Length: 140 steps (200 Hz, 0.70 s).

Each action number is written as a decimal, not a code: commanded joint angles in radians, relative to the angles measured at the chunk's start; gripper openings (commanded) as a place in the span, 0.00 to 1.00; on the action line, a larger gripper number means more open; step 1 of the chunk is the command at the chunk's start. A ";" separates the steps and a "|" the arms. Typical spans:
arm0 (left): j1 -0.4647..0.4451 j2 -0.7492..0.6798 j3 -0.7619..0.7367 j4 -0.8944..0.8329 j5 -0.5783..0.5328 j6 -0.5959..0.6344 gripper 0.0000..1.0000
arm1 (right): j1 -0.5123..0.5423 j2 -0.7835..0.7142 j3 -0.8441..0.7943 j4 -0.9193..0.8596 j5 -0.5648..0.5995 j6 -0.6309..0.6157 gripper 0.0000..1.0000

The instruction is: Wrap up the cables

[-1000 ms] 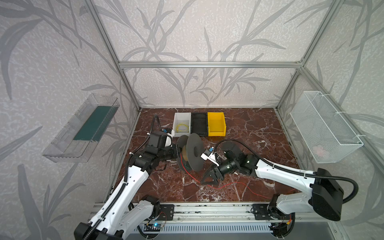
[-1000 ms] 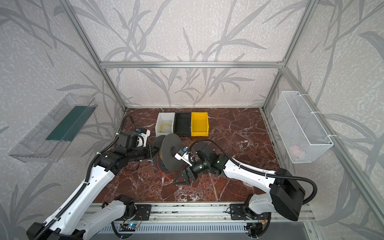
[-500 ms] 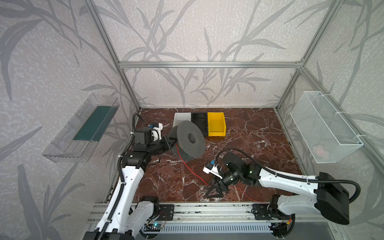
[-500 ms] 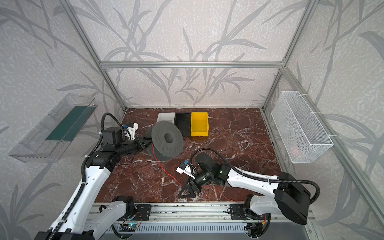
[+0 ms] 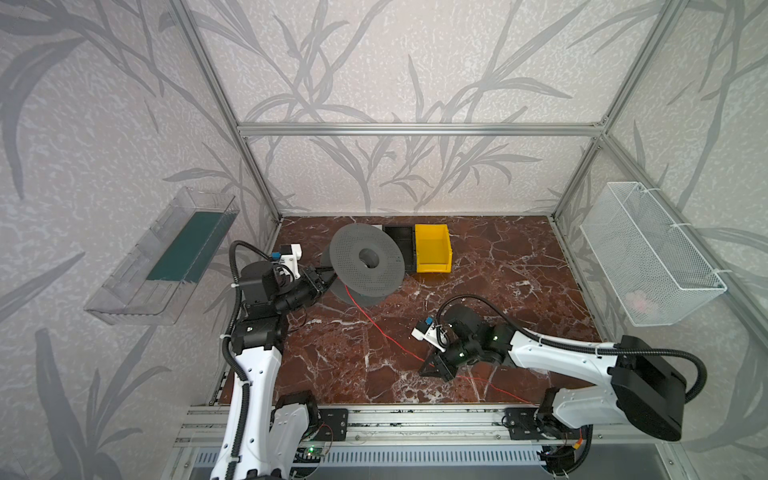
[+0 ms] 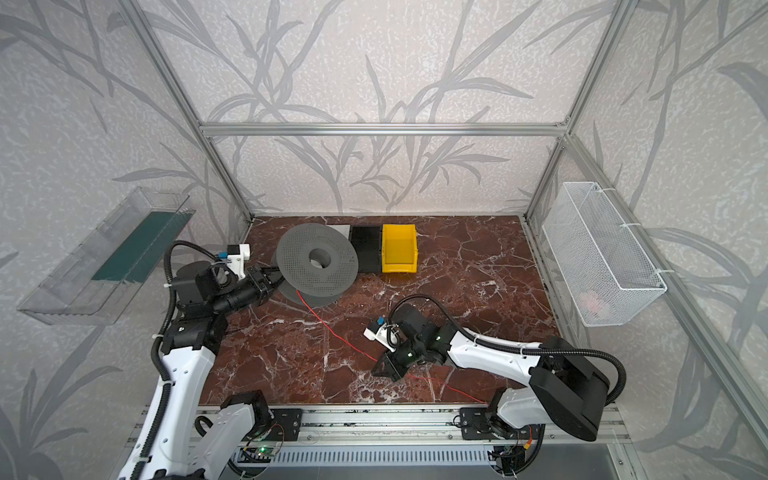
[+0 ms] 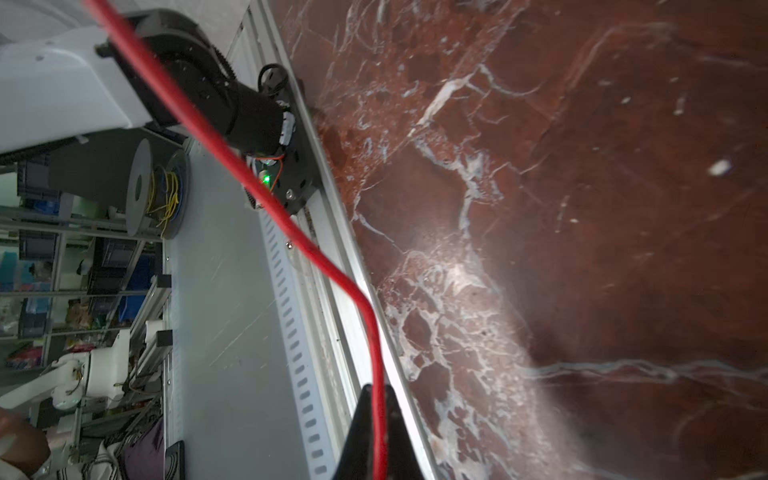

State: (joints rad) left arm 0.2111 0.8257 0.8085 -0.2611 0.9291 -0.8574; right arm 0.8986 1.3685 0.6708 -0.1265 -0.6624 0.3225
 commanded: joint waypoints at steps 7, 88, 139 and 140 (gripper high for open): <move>0.037 -0.066 0.053 0.071 0.069 0.011 0.00 | -0.113 0.036 0.062 -0.201 0.057 -0.012 0.00; 0.027 -0.135 0.201 -0.358 0.046 0.402 0.00 | -0.336 0.035 0.307 -0.481 0.110 -0.068 0.00; -0.108 -0.225 0.136 -0.409 0.052 0.466 0.00 | -0.501 0.138 0.582 -0.572 0.037 -0.056 0.00; -0.113 -0.227 0.135 -0.411 0.050 0.466 0.00 | -0.501 0.142 0.588 -0.573 0.037 -0.055 0.00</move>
State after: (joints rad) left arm 0.1654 0.6594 0.9497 -0.6769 0.9360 -0.4515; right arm 0.4496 1.4494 1.1561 -0.5980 -0.6380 0.2413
